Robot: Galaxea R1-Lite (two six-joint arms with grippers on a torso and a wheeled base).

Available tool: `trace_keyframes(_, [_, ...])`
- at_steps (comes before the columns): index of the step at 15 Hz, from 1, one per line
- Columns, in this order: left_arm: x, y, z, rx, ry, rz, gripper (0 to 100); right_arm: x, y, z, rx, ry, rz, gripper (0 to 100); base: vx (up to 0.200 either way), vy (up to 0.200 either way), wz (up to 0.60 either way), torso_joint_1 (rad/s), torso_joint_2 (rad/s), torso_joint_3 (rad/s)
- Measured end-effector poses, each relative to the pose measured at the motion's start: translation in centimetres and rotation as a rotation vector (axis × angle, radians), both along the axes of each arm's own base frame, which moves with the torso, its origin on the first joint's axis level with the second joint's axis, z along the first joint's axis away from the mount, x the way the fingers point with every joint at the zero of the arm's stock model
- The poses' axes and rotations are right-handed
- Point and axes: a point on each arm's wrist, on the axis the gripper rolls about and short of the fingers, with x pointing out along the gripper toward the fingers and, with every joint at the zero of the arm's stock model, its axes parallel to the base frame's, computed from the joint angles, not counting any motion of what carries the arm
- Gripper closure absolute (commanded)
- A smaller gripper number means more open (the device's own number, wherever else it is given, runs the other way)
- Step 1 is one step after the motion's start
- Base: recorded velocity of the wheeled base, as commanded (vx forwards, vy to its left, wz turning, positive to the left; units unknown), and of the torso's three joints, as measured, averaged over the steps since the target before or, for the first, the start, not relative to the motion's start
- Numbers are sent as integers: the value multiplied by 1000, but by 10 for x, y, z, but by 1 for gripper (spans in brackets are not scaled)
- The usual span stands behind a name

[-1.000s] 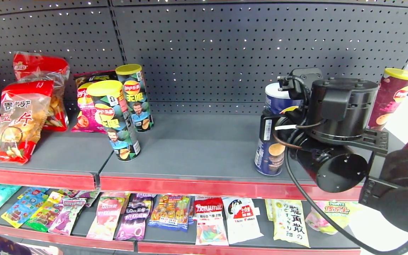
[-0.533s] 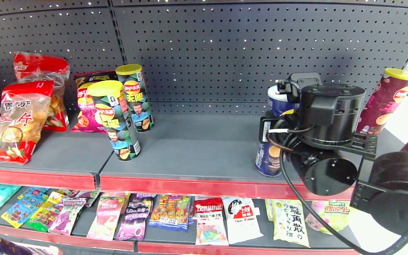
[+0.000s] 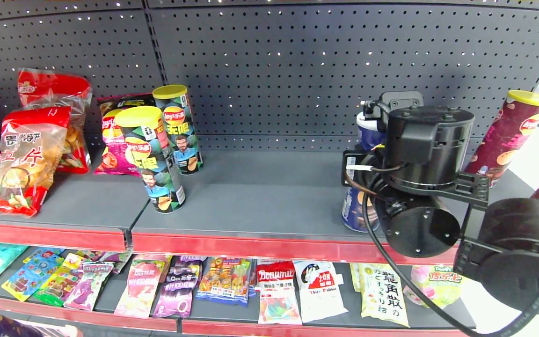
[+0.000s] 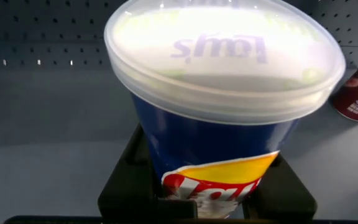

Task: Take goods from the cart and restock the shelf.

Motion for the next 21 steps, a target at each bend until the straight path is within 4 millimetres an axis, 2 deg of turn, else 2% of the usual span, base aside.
trace_keyframes(3, [0,0,-1,0,3,1,100,6,10,6,51,-28,-10,100,0,0,0,0,0,0])
trace_keyframes(7, [0,0,-1,0,2,0,100,-1,21,1,42,-19,21,100,0,0,0,0,0,0])
trace_keyframes(21, [0,0,-2,0,4,0,100,-1,21,-6,19,-4,7,100,0,0,0,0,0,0])
